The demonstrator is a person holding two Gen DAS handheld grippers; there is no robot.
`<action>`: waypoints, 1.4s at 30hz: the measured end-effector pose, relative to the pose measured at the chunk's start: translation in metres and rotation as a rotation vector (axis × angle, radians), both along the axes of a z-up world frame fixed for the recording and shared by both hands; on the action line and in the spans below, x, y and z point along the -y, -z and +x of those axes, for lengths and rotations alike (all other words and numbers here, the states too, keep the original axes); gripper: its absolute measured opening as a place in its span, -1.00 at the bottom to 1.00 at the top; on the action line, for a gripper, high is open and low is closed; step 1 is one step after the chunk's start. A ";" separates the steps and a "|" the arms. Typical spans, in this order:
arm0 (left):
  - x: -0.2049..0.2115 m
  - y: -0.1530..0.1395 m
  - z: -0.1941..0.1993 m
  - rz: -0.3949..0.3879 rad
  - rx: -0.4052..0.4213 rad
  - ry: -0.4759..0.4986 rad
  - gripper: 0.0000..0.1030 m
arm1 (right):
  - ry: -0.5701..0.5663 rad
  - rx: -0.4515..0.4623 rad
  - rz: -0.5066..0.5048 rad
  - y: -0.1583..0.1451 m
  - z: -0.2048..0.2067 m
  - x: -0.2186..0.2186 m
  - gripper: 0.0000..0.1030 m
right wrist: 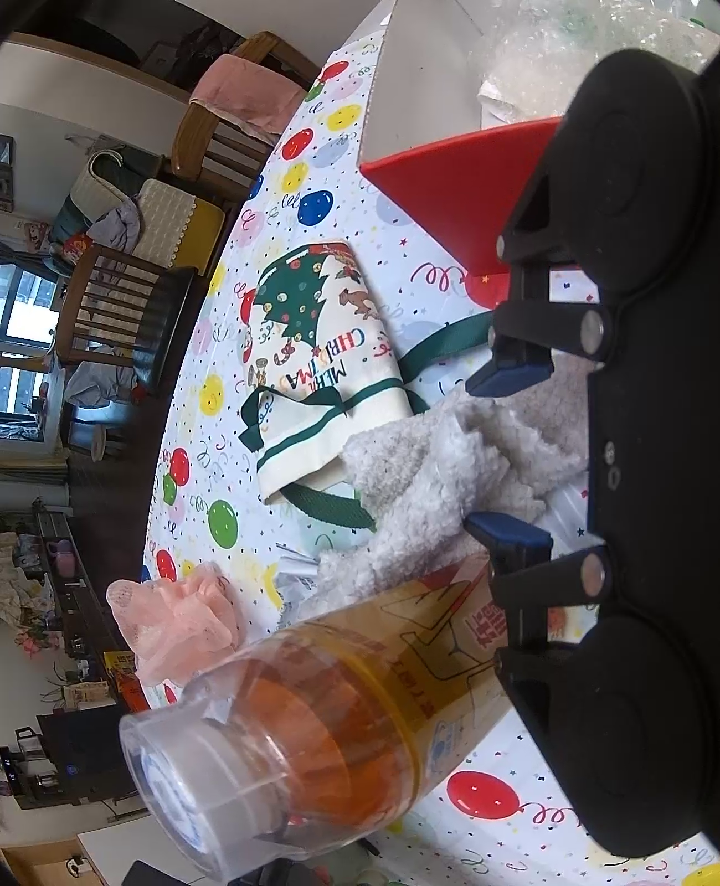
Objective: Organize soft objects
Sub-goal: 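Grasp the yellow sponge cloth with the left tool while the right tool grasps the grey fuzzy towel, then carry the yellow sponge and grey towel over the red box with both tools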
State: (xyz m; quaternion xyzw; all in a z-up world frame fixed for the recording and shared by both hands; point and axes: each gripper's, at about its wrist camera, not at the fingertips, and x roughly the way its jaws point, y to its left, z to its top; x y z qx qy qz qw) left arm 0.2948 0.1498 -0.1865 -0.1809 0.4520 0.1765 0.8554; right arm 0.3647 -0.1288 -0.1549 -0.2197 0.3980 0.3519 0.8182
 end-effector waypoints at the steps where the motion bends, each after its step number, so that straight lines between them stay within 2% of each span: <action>1: 0.000 0.000 0.000 0.002 0.001 0.001 -0.25 | -0.001 0.002 -0.002 0.000 -0.001 -0.001 -0.31; 3: -0.001 0.000 -0.001 -0.003 0.006 -0.003 -0.25 | -0.001 0.001 -0.002 0.000 -0.002 -0.002 -0.38; 8: -0.001 -0.001 -0.004 -0.001 0.018 -0.003 -0.26 | 0.015 -0.001 0.006 0.000 -0.005 -0.002 -0.84; 11: -0.001 -0.003 -0.007 -0.002 0.025 -0.004 -0.27 | 0.044 0.004 0.008 -0.001 -0.007 0.001 -0.94; 19: 0.000 -0.015 -0.018 -0.029 0.053 -0.009 -0.27 | 0.101 0.017 0.068 -0.015 -0.018 0.012 -0.96; 21: 0.001 -0.020 -0.021 -0.055 0.063 -0.007 -0.27 | 0.121 0.020 0.092 -0.021 -0.020 0.017 -0.96; 26: 0.006 -0.036 -0.030 -0.063 0.093 0.009 -0.27 | 0.165 0.050 0.137 -0.042 -0.027 0.029 -0.96; 42: 0.038 -0.111 -0.056 -0.098 0.177 0.111 -0.27 | 0.289 0.084 0.254 -0.109 -0.046 0.078 -0.96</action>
